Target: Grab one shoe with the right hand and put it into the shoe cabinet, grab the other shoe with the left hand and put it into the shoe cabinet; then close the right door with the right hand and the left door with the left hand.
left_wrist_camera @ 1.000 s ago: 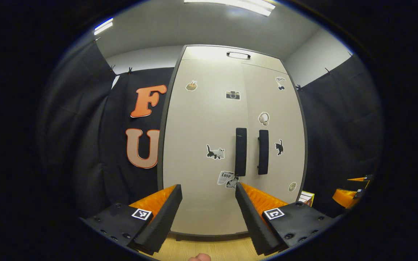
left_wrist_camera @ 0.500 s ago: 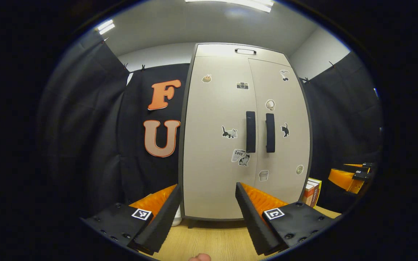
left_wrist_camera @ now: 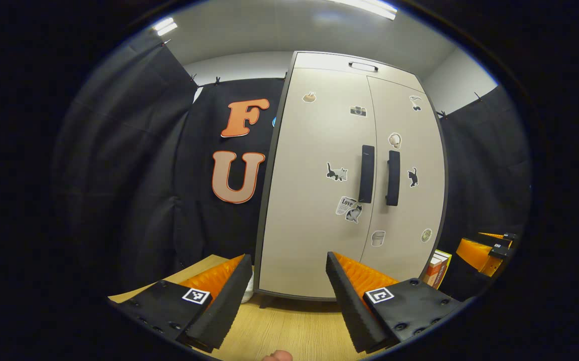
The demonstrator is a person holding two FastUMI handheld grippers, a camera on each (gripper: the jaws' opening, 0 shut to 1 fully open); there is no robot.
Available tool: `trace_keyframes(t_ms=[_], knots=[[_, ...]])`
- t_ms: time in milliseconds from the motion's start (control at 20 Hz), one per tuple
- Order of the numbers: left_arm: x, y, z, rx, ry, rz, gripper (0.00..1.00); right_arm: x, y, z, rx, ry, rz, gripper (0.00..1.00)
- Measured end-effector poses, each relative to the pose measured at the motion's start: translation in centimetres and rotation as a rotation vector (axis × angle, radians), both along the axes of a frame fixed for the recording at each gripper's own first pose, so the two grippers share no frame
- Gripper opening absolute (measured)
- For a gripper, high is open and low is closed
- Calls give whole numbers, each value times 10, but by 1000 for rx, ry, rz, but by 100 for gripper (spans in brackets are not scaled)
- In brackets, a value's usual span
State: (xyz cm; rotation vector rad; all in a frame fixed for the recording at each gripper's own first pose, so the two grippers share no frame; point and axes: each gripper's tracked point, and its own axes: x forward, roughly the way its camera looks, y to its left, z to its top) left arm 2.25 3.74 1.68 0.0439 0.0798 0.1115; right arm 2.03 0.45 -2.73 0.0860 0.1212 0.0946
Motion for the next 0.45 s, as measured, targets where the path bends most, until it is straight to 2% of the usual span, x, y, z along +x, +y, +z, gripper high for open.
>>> trace_keyframes(t_ms=[450], knots=[[6,12,-3,12,11,9,97,6,1,-9,-3,52,3,93]])
